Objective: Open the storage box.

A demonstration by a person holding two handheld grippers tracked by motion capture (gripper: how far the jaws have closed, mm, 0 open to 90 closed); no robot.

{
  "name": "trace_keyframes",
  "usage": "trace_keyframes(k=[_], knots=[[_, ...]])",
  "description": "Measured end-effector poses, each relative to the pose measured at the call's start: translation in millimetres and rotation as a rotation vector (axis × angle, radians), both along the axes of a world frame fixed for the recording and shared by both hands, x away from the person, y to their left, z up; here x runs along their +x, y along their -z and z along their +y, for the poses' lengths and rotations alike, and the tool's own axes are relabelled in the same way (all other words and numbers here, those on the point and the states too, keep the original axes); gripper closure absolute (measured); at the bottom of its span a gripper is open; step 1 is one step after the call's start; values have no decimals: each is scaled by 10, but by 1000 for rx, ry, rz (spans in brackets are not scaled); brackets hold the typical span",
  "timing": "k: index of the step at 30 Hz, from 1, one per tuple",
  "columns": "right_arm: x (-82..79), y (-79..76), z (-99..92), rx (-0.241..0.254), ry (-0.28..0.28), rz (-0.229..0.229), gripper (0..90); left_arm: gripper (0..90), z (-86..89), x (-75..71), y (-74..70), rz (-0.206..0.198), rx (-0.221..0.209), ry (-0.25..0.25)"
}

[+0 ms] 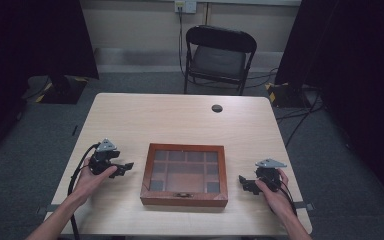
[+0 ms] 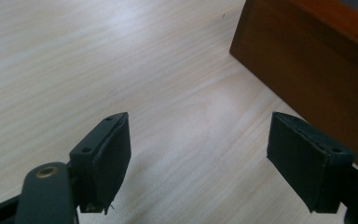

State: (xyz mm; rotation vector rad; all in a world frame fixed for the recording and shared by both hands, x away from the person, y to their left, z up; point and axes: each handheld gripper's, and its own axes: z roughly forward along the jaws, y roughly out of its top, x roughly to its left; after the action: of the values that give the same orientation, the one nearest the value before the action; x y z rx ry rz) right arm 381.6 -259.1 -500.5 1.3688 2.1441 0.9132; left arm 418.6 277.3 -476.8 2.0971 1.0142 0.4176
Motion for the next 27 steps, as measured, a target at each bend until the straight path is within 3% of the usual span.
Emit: trace_keyframes(k=[4, 27], knots=[[0, 0, 0, 0, 0, 0, 76, 212, -48, -39, -85, -33, -13, 22], [0, 0, -1, -2, -1, 0, 76, 275, -319, -272, -380, -60, -120, 145]])
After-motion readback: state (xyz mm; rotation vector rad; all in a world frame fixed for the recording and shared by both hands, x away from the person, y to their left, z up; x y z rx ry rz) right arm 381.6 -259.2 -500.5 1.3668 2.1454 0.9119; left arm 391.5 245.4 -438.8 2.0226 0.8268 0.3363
